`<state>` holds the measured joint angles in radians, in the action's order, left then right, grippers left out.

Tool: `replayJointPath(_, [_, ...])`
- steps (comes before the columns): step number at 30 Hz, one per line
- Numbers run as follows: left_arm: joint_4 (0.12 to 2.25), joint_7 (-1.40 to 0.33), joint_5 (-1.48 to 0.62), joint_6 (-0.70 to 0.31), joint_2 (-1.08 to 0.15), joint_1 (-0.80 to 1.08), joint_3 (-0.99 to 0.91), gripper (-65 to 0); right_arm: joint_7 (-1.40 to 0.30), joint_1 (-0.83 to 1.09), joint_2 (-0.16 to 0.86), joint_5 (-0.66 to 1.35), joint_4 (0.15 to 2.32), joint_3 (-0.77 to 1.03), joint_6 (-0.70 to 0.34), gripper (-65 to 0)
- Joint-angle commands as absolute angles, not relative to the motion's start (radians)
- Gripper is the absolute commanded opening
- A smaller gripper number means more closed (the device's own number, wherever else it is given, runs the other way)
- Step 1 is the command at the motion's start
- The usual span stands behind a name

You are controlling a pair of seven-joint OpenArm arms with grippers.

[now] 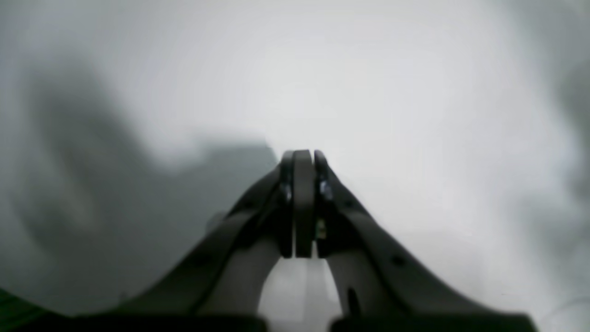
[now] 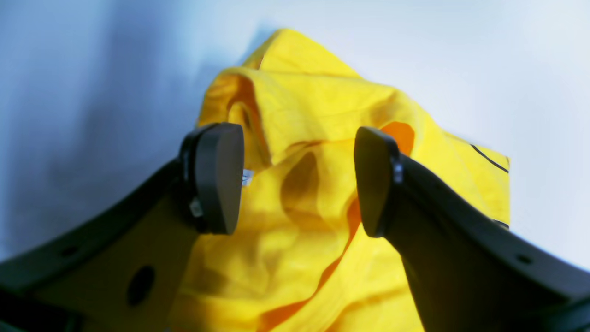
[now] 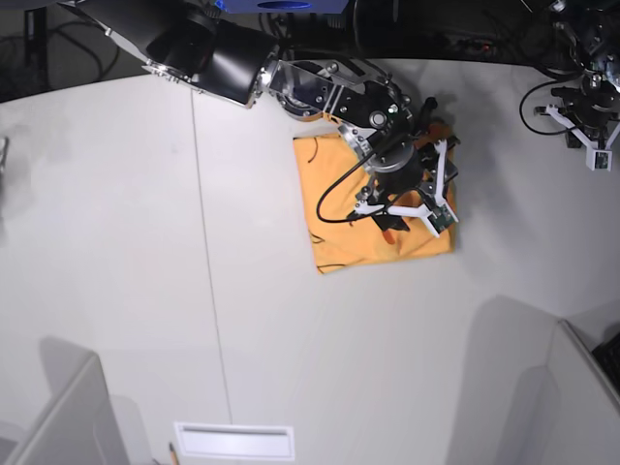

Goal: Fold the T-shirt properly

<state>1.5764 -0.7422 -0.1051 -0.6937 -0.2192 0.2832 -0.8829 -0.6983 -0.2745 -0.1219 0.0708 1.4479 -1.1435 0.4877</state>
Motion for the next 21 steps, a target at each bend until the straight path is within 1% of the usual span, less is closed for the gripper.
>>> replayJointPath(1, [1.593,-0.722,-0.113,-0.698,-0.237,0.278,-0.889,-65.0,-0.659,-0.298,-0.143,0.056,1.449,-1.142,0.486,-30.3])
replayJointPath(5, [1.592,-0.722,-0.113,-0.698,-0.237,0.280,-0.889,-65.0,-0.610,-0.300,-0.147,0.056,1.426,-1.144,0.484,-30.8])
replayJointPath(6, [1.592,-0.722,-0.113,-0.698,-0.237,0.280,-0.889,-65.0,-0.602,-0.300,-0.147,0.056,1.426,-1.144,0.484,-33.2])
replayJointPath(8, [1.592,-0.722,-0.111,-0.698,-0.237,0.280,-0.889,-65.0,-0.595,-0.300,-0.147,0.058,1.426,-1.144,0.483,-42.9])
replayJointPath(10, [1.592,-0.722,-0.110,-0.698,-0.237,0.280,-0.889,-65.0,-0.595,-0.300,-0.148,0.077,1.426,-1.141,0.461,-55.5])
replayJointPath(11, [1.592,-0.722,-0.110,-0.698,-0.237,0.278,-0.889,-65.0,-0.595,-0.303,-0.148,0.099,1.428,-1.139,0.452,-63.0])
replayJointPath(12, [1.592,-0.722,-0.110,-0.698,-0.237,0.277,-0.889,-65.0,-0.593,-0.309,-0.148,0.117,1.429,-1.139,0.450,-65.0])
replayJointPath(18, [1.590,-0.722,-0.108,-0.698,-0.236,0.274,-0.889,-65.0,-0.590,-0.357,-0.148,0.193,1.426,-1.141,0.450,-65.0])
replayJointPath(21, [1.590,-0.722,-0.107,-0.698,-0.234,0.274,-0.889,-65.0,-0.535,-0.380,-0.148,0.193,1.426,-1.141,0.450,-65.0])
